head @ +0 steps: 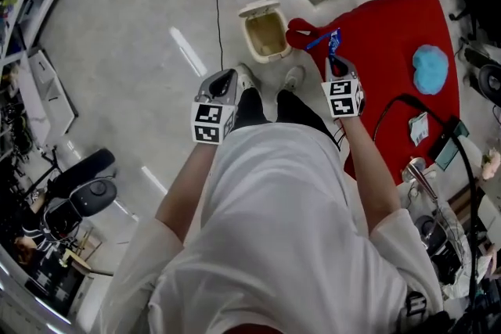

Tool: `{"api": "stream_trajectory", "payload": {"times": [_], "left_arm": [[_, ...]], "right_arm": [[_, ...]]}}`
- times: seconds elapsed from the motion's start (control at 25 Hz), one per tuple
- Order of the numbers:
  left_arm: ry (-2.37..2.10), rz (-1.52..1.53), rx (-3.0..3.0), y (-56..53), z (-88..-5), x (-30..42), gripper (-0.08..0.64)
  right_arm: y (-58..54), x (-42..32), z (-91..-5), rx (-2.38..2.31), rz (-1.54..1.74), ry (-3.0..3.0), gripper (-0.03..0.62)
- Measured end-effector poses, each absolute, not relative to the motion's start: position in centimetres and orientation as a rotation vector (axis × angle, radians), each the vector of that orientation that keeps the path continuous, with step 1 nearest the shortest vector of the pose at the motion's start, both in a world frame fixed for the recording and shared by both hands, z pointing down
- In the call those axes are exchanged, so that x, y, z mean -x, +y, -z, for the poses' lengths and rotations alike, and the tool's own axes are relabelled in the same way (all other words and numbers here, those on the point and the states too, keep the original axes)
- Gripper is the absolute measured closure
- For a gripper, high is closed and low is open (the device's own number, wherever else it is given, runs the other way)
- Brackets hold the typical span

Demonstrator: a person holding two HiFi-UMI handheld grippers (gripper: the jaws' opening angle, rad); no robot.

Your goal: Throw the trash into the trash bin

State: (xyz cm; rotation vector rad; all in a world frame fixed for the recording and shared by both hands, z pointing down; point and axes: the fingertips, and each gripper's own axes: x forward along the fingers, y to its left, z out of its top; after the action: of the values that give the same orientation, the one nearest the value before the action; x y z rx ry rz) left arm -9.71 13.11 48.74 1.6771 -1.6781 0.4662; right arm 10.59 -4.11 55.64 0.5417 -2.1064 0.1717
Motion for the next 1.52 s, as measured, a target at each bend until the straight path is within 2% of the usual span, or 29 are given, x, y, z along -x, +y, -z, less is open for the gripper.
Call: {"api": "stream_trajectory", "payload": {"times": [0.68, 1.52], "left_arm": [[-1.793, -0.478, -1.567, 17.3, -52.3, 17.8, 0.555], [-1.708, -0.564, -1.564, 16.2, -65.2, 19.5, 0.555]], "right_arm": [[1.9, 0.5, -62.8, -0.265, -0.259, -2.144, 0.586], [2.8, 3.9, -83.4, -0.164, -0.493, -2.06, 0.586]]}}
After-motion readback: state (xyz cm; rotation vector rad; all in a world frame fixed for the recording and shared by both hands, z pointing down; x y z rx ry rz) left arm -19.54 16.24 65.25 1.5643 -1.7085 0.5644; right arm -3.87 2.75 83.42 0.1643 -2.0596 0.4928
